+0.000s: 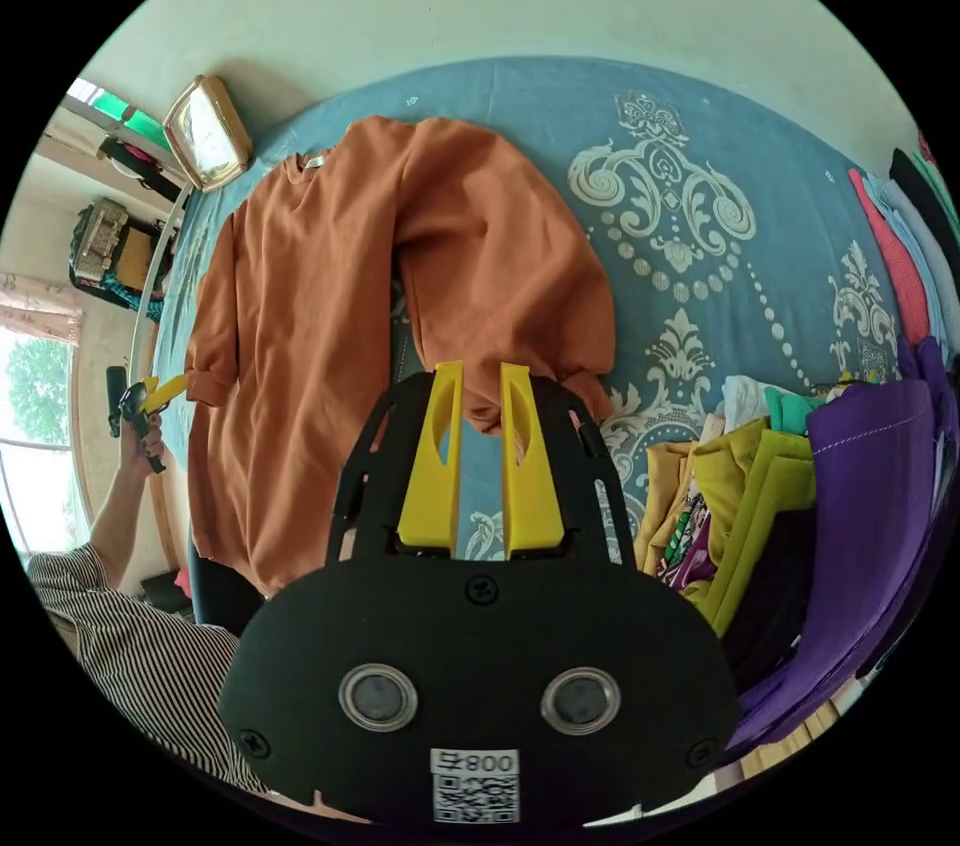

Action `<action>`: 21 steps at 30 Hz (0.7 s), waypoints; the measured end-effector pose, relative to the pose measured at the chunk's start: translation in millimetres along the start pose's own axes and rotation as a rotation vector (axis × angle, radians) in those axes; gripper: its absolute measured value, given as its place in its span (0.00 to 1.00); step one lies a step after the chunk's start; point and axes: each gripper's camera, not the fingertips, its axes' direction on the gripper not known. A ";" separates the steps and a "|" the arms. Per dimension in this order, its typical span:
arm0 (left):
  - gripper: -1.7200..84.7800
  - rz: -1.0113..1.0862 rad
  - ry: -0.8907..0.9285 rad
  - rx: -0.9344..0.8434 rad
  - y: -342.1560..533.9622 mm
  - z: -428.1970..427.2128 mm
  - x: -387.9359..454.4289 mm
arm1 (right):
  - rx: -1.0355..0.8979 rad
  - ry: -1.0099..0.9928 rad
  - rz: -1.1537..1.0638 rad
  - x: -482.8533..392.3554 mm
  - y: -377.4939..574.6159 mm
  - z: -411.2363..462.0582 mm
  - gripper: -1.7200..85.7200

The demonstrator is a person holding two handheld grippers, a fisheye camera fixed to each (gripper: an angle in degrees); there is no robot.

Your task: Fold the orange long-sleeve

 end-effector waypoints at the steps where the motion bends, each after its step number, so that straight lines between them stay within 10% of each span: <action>1: 0.19 -0.001 -0.016 -0.024 -4.4 11.4 -4.7 | -0.006 0.022 -0.012 1.5 -1.4 13.7 0.10; 12: 0.08 0.026 -0.100 -0.075 -37.3 26.2 -29.6 | -0.218 0.310 -0.153 -5.5 -35.2 142.2 0.04; 21: 0.09 0.114 -0.675 0.371 -60.2 -221.4 -1.0 | -0.145 0.397 -0.166 29.8 -38.9 85.5 0.02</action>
